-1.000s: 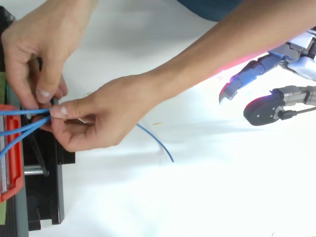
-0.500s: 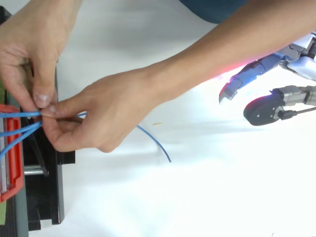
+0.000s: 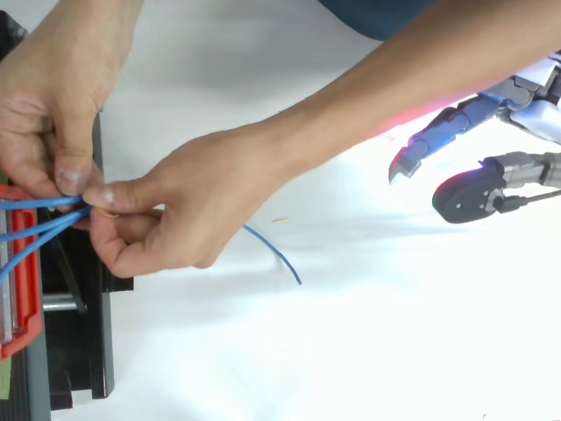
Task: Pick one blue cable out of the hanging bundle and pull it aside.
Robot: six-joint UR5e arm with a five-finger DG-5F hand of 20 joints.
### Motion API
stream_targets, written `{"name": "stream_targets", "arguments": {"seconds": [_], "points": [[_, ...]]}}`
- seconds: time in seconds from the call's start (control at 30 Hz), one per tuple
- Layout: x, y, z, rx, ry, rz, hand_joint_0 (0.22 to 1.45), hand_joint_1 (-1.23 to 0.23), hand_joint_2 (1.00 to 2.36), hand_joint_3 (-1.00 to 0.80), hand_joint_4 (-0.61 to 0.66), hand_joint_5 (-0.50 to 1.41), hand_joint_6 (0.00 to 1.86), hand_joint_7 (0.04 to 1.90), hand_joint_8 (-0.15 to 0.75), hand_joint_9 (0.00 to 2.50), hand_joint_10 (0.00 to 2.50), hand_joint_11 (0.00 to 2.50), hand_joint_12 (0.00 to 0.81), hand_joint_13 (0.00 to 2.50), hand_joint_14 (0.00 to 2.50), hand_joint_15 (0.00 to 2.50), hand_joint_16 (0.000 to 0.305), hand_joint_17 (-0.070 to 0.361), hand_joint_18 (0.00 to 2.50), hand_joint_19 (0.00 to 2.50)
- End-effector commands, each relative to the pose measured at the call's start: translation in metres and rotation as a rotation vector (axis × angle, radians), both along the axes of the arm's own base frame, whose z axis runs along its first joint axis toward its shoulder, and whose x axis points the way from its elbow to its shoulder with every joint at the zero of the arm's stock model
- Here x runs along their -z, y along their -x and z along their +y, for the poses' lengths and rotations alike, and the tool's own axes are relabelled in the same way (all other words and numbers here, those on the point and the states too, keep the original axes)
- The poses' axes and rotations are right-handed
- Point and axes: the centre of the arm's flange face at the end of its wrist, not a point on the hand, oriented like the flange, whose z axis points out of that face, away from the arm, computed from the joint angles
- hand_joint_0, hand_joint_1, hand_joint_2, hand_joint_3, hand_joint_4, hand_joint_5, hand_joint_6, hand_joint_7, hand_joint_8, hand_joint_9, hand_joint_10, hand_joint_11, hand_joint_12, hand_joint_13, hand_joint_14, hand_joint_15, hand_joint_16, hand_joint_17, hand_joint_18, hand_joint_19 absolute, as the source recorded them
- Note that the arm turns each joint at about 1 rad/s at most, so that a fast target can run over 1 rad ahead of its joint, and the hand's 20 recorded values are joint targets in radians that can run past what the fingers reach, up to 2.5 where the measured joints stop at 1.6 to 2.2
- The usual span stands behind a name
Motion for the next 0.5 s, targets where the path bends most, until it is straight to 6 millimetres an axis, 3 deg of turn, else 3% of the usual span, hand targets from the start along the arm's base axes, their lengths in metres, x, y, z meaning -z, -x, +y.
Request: {"name": "stream_targets", "arguments": {"seconds": [0.0,0.47], "points": [[-0.0002,-0.0002,-0.0001,0.000,0.000,0.000,0.59,-0.60,1.01,-0.42,0.33,-0.13,0.50,0.78,0.301,1.02,0.02,0.41,0.354,0.94,0.02,0.49,0.056,0.125,0.79,0.56],[-0.0002,-0.0002,-0.0001,0.000,0.000,0.000,0.59,-0.60,1.01,-0.42,0.33,-0.13,0.50,0.78,0.300,1.02,0.01,0.42,0.354,0.94,0.02,0.49,0.055,0.125,0.79,0.56]]}}
